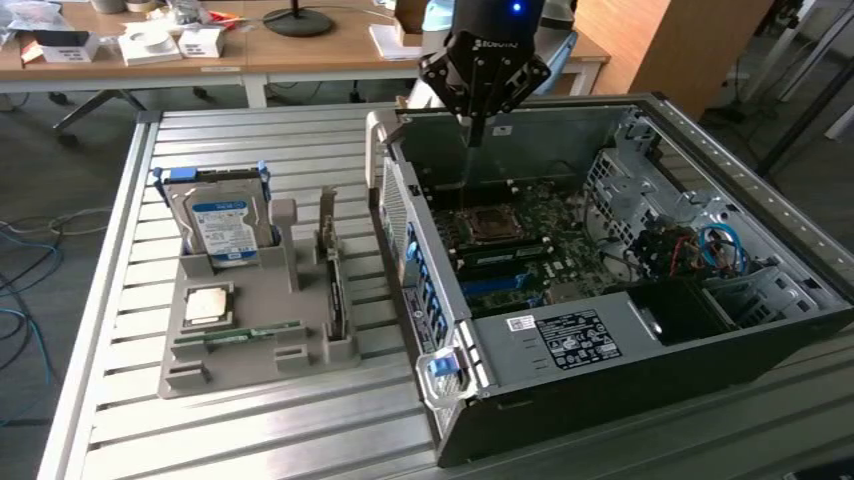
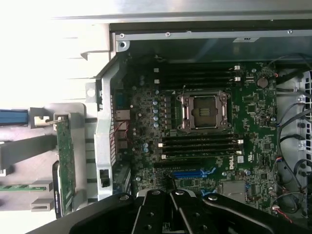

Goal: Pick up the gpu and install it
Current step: 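Reach for the gpu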

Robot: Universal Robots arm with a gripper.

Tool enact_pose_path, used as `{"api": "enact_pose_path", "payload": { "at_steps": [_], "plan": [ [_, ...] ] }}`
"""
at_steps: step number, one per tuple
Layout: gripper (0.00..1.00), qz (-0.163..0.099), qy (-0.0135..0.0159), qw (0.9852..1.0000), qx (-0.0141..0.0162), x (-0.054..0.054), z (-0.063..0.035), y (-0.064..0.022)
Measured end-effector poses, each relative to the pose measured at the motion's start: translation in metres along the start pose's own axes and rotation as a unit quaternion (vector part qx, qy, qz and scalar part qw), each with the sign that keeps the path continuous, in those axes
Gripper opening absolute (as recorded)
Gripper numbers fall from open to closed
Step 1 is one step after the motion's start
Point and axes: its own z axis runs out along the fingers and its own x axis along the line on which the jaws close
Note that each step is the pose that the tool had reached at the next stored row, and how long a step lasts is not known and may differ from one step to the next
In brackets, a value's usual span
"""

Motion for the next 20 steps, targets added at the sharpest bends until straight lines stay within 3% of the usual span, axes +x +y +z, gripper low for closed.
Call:
{"api": "enact_pose_path", "payload": {
  "at_steps": [20],
  "plan": [
    [0.11,0.000,0.0000,1.0000,0.0000,0.031,-0.0001,-0.0022]
  ]
}}
